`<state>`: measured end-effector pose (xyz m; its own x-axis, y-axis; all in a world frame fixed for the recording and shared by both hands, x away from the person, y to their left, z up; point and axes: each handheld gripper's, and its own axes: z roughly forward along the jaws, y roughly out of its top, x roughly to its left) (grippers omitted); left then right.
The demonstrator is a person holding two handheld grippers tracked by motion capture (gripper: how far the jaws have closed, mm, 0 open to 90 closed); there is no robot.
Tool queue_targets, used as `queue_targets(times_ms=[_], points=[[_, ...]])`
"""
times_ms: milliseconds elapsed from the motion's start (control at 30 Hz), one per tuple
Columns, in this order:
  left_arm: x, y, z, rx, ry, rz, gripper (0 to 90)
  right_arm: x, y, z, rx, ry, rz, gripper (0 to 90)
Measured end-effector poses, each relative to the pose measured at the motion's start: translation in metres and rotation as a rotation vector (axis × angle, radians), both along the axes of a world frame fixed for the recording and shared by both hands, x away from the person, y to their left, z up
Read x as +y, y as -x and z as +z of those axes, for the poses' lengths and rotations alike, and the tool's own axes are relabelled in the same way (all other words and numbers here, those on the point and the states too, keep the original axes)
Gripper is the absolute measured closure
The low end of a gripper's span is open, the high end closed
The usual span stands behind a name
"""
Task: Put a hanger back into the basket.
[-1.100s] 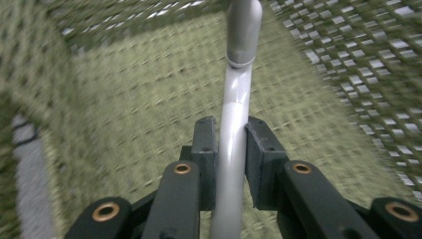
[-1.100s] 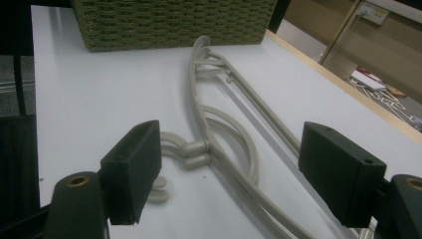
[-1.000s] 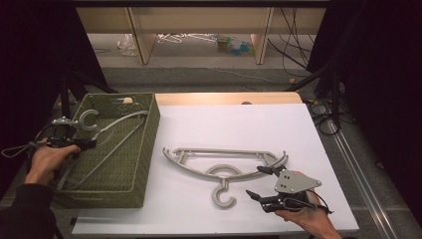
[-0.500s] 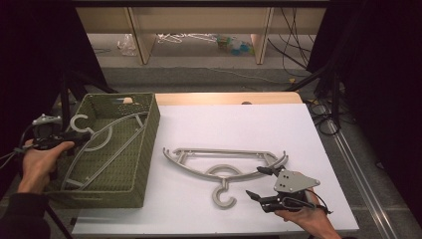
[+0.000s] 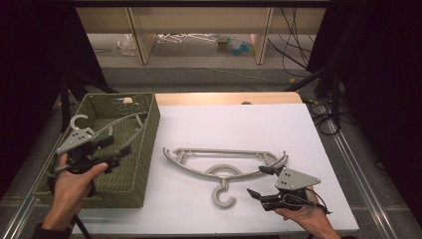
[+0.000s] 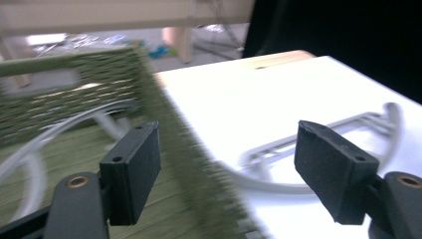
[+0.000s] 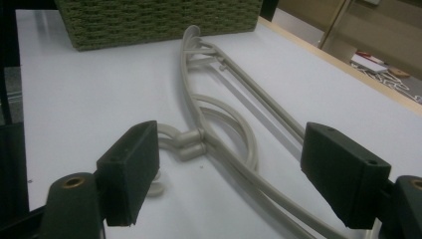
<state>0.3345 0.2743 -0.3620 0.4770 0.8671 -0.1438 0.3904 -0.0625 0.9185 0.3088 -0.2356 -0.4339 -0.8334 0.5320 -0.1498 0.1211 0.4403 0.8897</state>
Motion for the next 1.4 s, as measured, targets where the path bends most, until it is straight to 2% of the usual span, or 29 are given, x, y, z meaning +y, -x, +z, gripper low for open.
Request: queue_targets(times_ms=[33, 67, 100, 133, 167, 200, 267, 300, 333, 367, 400, 500, 533, 633, 700, 733, 767, 833, 933, 967, 1100, 1167, 1233, 1300, 1333, 1367, 1400], points=[[-0.007, 0.002, -0.002, -0.014, 0.006, -0.017, 25.9, 0.000, 0.000, 0.000, 0.000, 0.000, 0.000, 24.1], [-0.020, 0.006, -0.006, -0.044, 0.034, -0.048, 24.2, -0.002, -0.001, -0.001, 0.004, -0.002, -0.010, 24.0], [-0.020, 0.006, -0.006, -0.044, 0.034, -0.048, 24.2, -0.002, -0.001, -0.001, 0.004, -0.002, -0.010, 24.0], [-0.030, 0.010, -0.009, -0.062, 0.063, -0.084, 24.2, -0.003, -0.001, -0.001, 0.007, -0.008, -0.018, 24.0], [-0.035, 0.013, -0.011, -0.075, 0.072, -0.098, 24.1, -0.004, -0.001, -0.001, 0.016, -0.019, -0.022, 24.0], [-0.035, 0.013, -0.011, -0.075, 0.072, -0.098, 23.5, -0.006, -0.001, -0.001, 0.020, -0.023, -0.025, 23.9], [-0.049, 0.019, -0.015, -0.101, 0.068, -0.141, 21.9, -0.006, -0.002, -0.001, 0.025, -0.039, -0.037, 23.6], [-0.049, 0.019, -0.015, -0.101, 0.068, -0.141, 21.5, -0.006, -0.002, -0.001, 0.025, -0.039, -0.037, 23.6], [-0.059, 0.024, -0.021, -0.120, 0.059, -0.168, 20.4, -0.006, -0.002, -0.001, 0.028, -0.038, -0.044, 23.6], [-0.059, 0.024, -0.021, -0.120, 0.059, -0.168, 18.9, -0.007, -0.001, 0.000, 0.030, -0.033, -0.044, 23.6], [-0.067, 0.027, -0.027, -0.115, 0.058, -0.199, 17.9, -0.006, -0.001, 0.000, 0.030, -0.034, -0.045, 23.6], [-0.074, 0.029, -0.033, -0.114, 0.057, -0.217, 16.6, -0.006, -0.001, -0.001, 0.031, -0.037, -0.045, 23.4], [-0.080, 0.032, -0.037, -0.125, 0.037, -0.233, 15.9, -0.006, -0.001, -0.001, 0.035, -0.037, -0.043, 23.2], [-0.085, 0.036, -0.041, -0.129, 0.029, -0.240, 15.8, -0.005, -0.001, -0.001, 0.034, -0.038, -0.041, 23.2], [-0.092, 0.040, -0.047, -0.120, 0.054, -0.258, 15.8, -0.006, -0.001, 0.000, 0.031, -0.038, -0.042, 23.1], [-0.095, 0.042, -0.049, -0.112, 0.052, -0.253, 15.8, -0.006, -0.001, 0.000, 0.031, -0.038, -0.042, 23.1], [-0.099, 0.045, -0.054, -0.118, 0.026, -0.277, 15.8, -0.006, -0.001, -0.001, 0.030, -0.037, -0.042, 23.1], [-0.108, 0.049, -0.061, -0.101, 0.013, -0.301, 15.8, -0.006, -0.001, 0.000, 0.032, -0.036, -0.041, 23.0], [-0.120, 0.053, -0.070, -0.082, -0.037, -0.345, 15.9, -0.004, -0.002, -0.002, 0.028, -0.046, -0.042, 23.0], [-0.122, 0.054, -0.072, -0.088, -0.044, -0.350, 15.9, -0.005, -0.002, -0.001, 0.037, -0.033, -0.033, 22.9], [-0.125, 0.054, -0.074, -0.082, -0.054, -0.361, 15.9, -0.005, -0.004, -0.003, 0.032, -0.037, -0.036, 22.6], [-0.127, 0.054, -0.076, -0.087, -0.067, -0.357, 15.9, -0.005, -0.006, -0.003, 0.042, -0.030, -0.028, 22.0], [-0.127, 0.054, -0.078, -0.087, -0.060, -0.366, 15.9, -0.005, -0.012, -0.004, 0.055, -0.006, -0.019, 19.8], [-0.127, 0.055, -0.078, -0.084, -0.076, -0.362, 16.0, -0.004, -0.017, -0.006, 0.071, 0.019, -0.012, 19.4], [-0.127, 0.055, -0.078, -0.088, -0.066, -0.366, 16.0, -0.004, -0.017, -0.006, 0.071, 0.019, -0.012, 19.4], [-0.126, 0.055, -0.077, -0.092, -0.078, -0.364, 16.0, -0.002, -0.023, -0.010, 0.079, 0.080, 0.011, 18.4], [-0.126, 0.055, -0.077, -0.095, -0.079, -0.364, 16.0, -0.002, -0.023, -0.010, 0.079, 0.080, 0.011, 18.4]])
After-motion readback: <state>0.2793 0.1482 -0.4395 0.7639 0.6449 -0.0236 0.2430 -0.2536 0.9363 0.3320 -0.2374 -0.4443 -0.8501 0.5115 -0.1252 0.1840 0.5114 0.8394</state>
